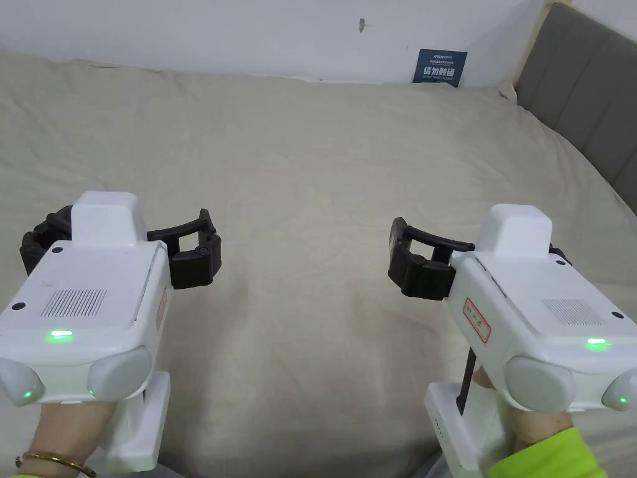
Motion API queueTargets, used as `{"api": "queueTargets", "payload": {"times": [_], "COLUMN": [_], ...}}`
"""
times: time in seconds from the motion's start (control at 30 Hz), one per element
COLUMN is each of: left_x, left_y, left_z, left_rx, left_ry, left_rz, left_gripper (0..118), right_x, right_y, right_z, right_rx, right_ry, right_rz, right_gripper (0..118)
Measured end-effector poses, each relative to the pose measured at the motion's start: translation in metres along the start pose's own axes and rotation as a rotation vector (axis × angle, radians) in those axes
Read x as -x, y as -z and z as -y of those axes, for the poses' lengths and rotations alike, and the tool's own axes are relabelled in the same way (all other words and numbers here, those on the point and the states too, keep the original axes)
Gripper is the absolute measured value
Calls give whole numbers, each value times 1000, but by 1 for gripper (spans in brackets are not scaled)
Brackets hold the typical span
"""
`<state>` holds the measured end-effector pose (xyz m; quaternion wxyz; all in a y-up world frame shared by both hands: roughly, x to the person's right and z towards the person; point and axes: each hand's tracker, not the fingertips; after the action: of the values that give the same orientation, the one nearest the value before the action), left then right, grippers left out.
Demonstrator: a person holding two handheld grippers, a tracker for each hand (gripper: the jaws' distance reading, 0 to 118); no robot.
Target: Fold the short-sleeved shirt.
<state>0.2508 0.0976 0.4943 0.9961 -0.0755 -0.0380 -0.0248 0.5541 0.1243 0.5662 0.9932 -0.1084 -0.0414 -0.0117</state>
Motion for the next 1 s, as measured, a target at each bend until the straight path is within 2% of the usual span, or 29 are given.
{"api": "queueTargets", "payload": {"times": [0.37,0.5,0.67,0.8,0.93,1.0], "left_x": [-1,-1,-6,-9,-13,-14], "left_y": [-2,-6,-19,-24,-26,-26], "left_z": [2,5,11,23,30,33], "left_rx": [11,19,55,85,105,117], "left_ry": [-12,-21,-61,-59,-51,-46], "left_rz": [0,-5,-1,13,28,30], "left_gripper": [118,118,118,118,118,118], "right_x": [2,3,5,12,14,14], "right_y": [0,10,-2,-16,-25,-20], "right_z": [-4,-22,-23,-17,-12,-13], "right_rx": [16,302,460,551,512,559], "right_ry": [8,55,112,218,189,159], "right_rz": [7,76,-47,-55,-86,-51], "right_gripper": [118,118,118,118,118,118]}}
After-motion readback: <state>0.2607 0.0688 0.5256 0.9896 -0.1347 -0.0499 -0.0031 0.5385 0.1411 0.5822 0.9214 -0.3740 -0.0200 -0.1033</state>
